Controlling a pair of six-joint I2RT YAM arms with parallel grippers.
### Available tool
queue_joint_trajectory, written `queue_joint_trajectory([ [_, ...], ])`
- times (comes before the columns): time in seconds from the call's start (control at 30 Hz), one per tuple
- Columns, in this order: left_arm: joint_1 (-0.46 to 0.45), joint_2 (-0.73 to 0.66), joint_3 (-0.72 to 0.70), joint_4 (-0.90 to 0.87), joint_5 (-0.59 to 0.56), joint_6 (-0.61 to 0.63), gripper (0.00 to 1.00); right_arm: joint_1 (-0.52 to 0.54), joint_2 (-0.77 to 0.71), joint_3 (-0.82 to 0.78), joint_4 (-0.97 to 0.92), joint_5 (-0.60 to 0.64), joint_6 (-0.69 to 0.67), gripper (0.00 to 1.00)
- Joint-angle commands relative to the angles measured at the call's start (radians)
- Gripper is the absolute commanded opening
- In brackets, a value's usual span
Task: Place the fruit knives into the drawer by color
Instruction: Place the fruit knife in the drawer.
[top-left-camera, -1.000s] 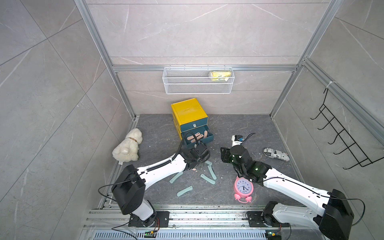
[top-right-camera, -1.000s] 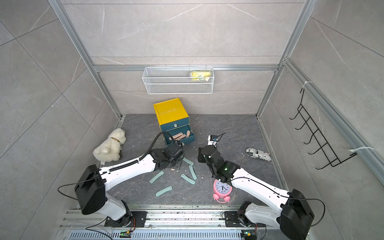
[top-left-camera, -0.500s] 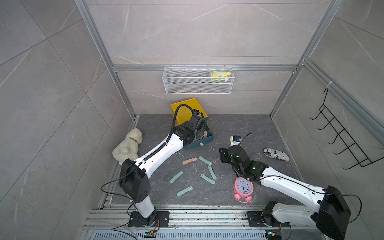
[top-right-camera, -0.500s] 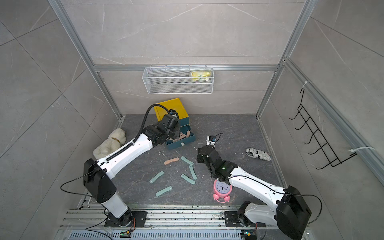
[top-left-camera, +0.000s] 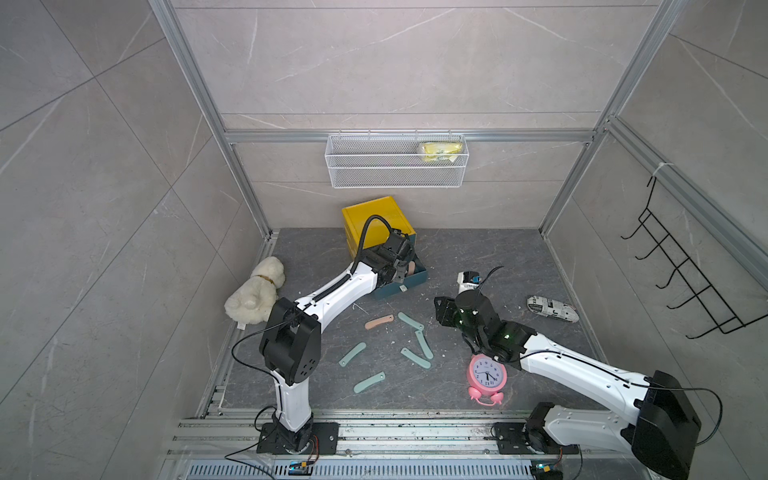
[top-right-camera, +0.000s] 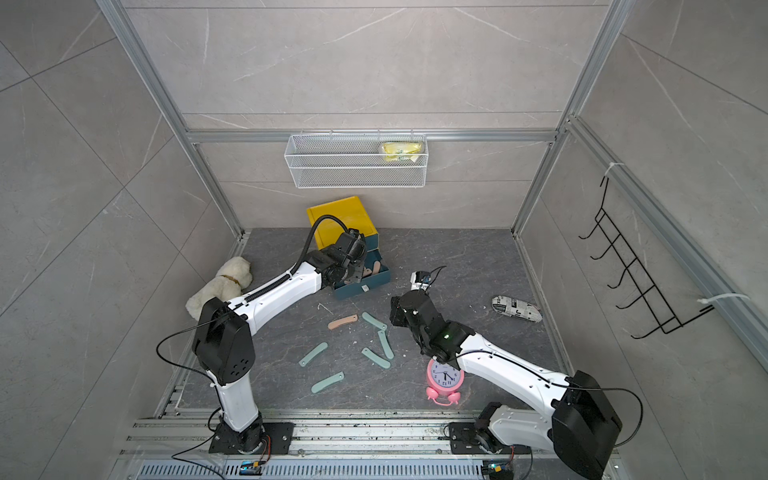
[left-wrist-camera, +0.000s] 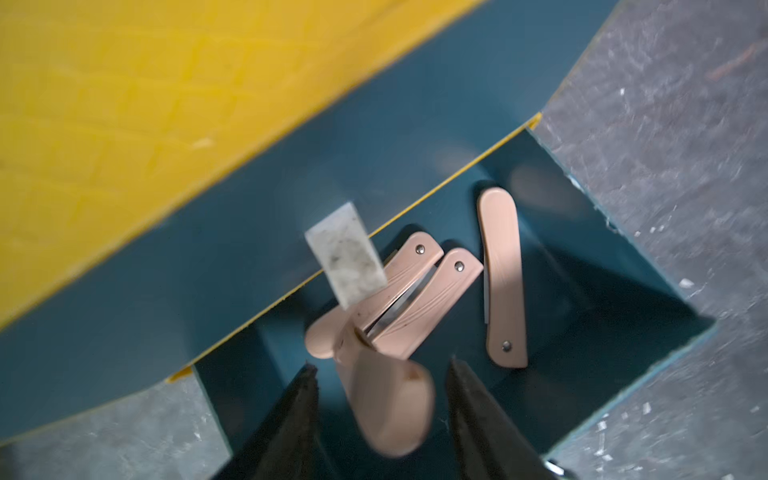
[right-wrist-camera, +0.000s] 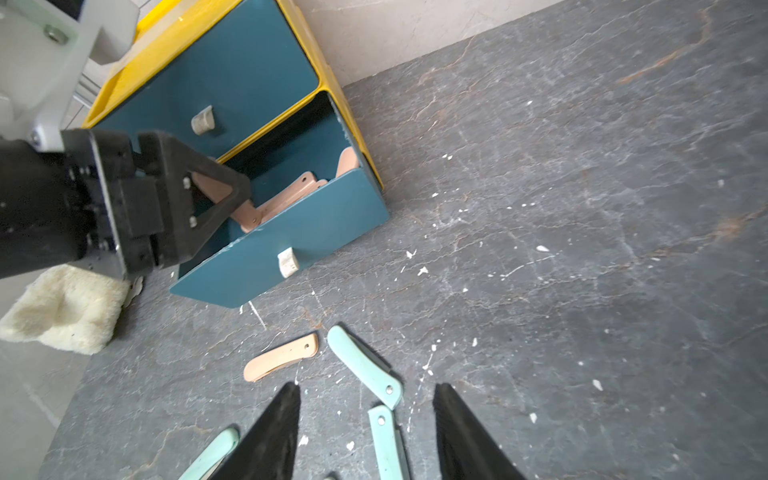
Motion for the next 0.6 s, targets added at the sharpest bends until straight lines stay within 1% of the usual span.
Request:
queue_joint_trajectory([
  [0.0,0.007,-0.111,0.013,0.005,0.028,-0.028,0.62,0.028,0.033,0.008,0.028,-0.041,0.001,0.55],
  [0.13,0.004,-0.273,-0.085,0.041,0.084,-0.092,0.73,0.074,0.105,0.017,0.105,-0.1,-0.006,0.57],
  [0.23,0.0,-0.428,-0.238,0.083,0.122,-0.141,0.8,0.103,0.197,0.031,0.204,-0.171,-0.012,0.59],
  [0.3,-0.002,-0.528,-0.337,0.096,0.123,-0.173,0.82,0.108,0.263,0.032,0.298,-0.225,-0.016,0.59],
  [0.4,-0.001,-0.671,-0.491,0.118,0.122,-0.217,0.83,0.109,0.361,0.038,0.436,-0.269,-0.039,0.6],
  [0.47,-0.001,-0.765,-0.58,0.111,0.113,-0.24,0.83,0.11,0.427,0.041,0.527,-0.281,-0.059,0.6],
  [0.57,-0.002,-0.865,-0.68,0.104,0.098,-0.277,0.85,0.109,0.509,0.045,0.635,-0.289,-0.063,0.6],
])
